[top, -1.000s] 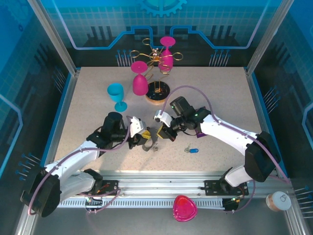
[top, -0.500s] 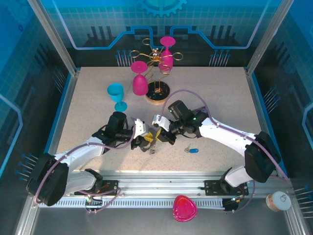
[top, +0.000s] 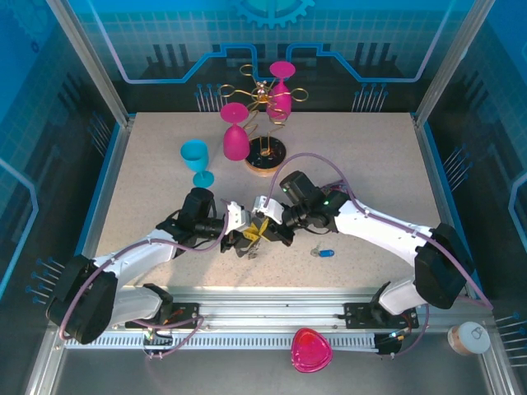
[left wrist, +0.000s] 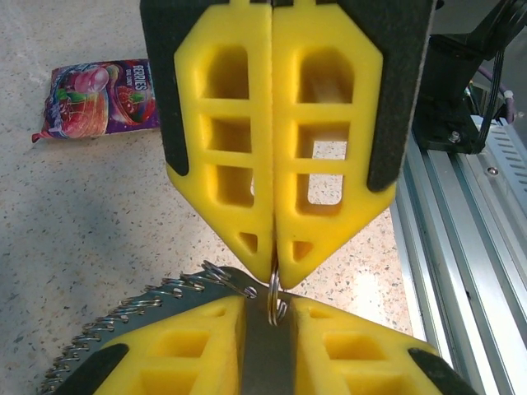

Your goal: Put the keys on the keyring

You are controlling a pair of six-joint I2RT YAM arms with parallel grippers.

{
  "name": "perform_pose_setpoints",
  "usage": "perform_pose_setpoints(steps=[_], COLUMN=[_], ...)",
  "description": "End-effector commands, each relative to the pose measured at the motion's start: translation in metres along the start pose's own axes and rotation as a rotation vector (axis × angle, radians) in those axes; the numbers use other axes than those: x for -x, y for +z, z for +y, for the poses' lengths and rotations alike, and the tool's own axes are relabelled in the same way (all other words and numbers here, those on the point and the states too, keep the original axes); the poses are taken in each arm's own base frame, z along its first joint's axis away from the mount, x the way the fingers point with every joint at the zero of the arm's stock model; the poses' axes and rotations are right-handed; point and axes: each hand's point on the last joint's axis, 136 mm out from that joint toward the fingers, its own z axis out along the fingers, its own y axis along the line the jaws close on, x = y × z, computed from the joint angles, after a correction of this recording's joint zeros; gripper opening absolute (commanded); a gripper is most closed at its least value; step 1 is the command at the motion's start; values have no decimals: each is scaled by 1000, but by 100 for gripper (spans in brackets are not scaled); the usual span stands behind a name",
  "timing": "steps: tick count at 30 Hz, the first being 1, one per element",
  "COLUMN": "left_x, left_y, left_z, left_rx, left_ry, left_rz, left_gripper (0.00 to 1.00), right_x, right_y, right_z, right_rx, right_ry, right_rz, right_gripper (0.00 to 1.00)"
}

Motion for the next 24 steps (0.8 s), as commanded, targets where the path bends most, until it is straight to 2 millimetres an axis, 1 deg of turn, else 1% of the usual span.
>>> perform_pose_setpoints(steps=[1, 2, 6, 8, 9, 12, 13, 14, 17, 18, 20, 21, 24], left_x=[15, 15, 18, 20, 22, 27, 28, 29, 32, 34, 36, 37, 41], left_y=[-1, -1, -2, -3, -4, -6, -6, -6, -6, -5, -2, -1, 2], left_z=[-4, -5, -7, -8, -9, -10, -9, -9, -6, -6, -8, -10, -17], left_rx=[-38, -41, -51, -54, -56, -53, -47, -39, 11, 25, 39, 41, 25], left_ry=[67, 68, 77, 83, 87, 99, 100, 104, 118, 115, 103, 98, 74], left_rz=[-43, -44, -54, -61, -66, -82, -86, -89, -105, -121, -135, -142, -163], left_gripper=[20, 20, 11, 5, 0, 0, 0, 0, 0, 0, 0, 0, 0], right_x=[26, 27, 33, 34, 34, 33, 32, 31, 32, 30, 22, 18, 8], right_y=[-4, -3, -3, -4, -3, -6, -10, -15, -45, -56, -66, -68, -69], right_z=[3, 4, 6, 6, 6, -1, -7, -12, -29, -34, -32, -27, -3], right_rx=[2, 4, 11, 8, 6, -43, -78, -106, -226, -279, -336, -343, -297], right_ry=[-66, -66, -66, -66, -65, -42, -23, 1, 65, 74, 41, -1, -133], right_rz=[-67, -71, -89, -95, -93, -92, -94, -102, -193, -237, -304, -343, -439], right_gripper=[0, 0, 0, 0, 0, 0, 21, 34, 49, 52, 53, 52, 49])
